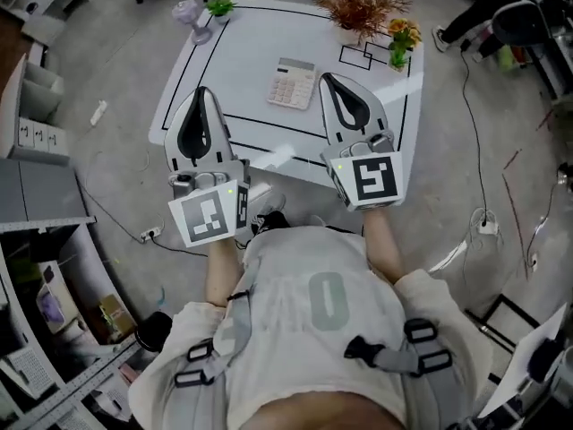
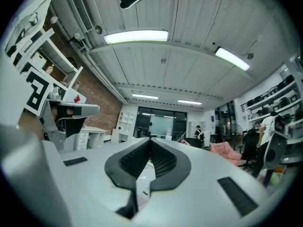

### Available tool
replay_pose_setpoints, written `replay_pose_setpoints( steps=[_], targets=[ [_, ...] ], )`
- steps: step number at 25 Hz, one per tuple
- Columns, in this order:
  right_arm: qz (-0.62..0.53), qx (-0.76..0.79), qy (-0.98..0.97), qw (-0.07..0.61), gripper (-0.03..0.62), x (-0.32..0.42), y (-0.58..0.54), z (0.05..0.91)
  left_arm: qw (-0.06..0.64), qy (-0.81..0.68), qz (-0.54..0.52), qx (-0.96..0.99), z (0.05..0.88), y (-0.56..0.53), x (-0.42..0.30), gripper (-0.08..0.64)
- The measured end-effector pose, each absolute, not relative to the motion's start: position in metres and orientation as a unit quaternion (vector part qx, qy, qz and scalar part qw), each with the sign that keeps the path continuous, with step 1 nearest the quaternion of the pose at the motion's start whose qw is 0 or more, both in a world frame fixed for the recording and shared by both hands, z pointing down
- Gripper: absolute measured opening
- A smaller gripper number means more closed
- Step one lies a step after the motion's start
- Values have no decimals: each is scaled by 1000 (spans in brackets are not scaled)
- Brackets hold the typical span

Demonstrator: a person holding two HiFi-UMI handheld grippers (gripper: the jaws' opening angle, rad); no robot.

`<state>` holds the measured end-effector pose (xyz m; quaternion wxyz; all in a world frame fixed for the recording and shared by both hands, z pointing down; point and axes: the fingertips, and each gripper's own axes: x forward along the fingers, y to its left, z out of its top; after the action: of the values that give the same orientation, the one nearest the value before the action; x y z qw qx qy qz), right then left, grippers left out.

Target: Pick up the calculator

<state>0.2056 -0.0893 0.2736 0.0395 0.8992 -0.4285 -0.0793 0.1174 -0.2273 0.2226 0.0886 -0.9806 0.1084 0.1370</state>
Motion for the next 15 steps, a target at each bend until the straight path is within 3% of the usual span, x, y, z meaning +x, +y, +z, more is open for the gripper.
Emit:
replay_pose_setpoints(
  steps=[6, 15],
  targets=[
    [-63, 950, -303, 51, 8, 233, -56, 275, 67, -29, 159, -985, 213, -217, 188, 20],
    [-52, 974, -208, 67, 8, 233, -38, 275, 53, -139, 154, -977, 224, -199, 229, 20]
  ],
)
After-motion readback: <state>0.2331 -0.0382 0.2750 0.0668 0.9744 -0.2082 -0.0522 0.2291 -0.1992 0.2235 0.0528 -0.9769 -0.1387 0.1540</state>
